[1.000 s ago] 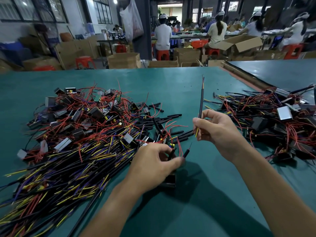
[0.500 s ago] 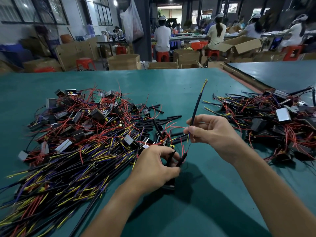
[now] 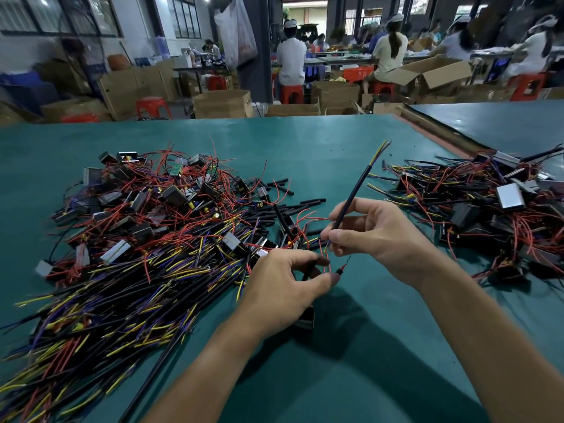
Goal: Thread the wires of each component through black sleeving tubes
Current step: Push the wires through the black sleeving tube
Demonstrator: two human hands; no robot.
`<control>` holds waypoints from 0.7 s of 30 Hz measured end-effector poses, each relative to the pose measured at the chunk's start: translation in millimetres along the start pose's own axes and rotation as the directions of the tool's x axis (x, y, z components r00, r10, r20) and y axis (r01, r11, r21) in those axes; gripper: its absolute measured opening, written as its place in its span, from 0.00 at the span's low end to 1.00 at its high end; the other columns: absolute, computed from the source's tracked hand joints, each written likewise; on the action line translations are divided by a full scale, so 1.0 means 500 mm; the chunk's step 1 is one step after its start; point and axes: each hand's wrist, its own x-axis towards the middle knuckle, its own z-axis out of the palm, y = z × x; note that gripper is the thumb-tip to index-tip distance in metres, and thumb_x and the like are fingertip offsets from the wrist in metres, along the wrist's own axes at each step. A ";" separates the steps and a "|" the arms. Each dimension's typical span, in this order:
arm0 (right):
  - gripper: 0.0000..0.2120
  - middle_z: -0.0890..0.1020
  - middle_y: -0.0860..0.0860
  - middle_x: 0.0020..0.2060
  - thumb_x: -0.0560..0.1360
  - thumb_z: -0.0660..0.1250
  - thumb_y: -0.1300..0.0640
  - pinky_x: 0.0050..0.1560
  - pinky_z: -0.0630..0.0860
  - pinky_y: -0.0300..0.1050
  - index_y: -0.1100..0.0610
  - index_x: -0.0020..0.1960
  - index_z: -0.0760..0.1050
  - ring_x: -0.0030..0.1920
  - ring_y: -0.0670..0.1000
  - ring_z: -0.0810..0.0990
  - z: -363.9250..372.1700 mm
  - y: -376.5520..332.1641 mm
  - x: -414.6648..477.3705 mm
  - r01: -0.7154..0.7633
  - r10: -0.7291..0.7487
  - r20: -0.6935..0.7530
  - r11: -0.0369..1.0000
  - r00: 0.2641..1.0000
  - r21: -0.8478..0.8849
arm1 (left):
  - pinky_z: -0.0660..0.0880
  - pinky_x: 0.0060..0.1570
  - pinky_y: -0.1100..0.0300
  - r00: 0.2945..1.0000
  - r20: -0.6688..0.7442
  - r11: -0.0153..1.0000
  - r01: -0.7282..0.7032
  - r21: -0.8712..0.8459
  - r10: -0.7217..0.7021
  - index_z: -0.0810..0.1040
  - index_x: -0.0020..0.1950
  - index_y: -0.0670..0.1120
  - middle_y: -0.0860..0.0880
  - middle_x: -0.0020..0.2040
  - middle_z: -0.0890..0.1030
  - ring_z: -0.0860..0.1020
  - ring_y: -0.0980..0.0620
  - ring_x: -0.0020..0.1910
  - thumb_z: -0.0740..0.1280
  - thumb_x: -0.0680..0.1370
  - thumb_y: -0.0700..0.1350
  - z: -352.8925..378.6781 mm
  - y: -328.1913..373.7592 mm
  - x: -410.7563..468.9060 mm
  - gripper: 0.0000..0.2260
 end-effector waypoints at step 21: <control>0.14 0.84 0.54 0.37 0.70 0.69 0.76 0.41 0.80 0.42 0.60 0.48 0.78 0.37 0.51 0.80 -0.002 0.004 0.002 0.047 -0.042 0.049 0.995 0.998 -0.092 | 0.70 0.30 0.67 0.995 0.032 0.960 0.103 -0.261 -0.098 0.82 0.38 0.37 0.46 0.31 0.82 0.74 0.57 0.27 0.70 0.75 0.34 -0.001 0.026 0.003 0.05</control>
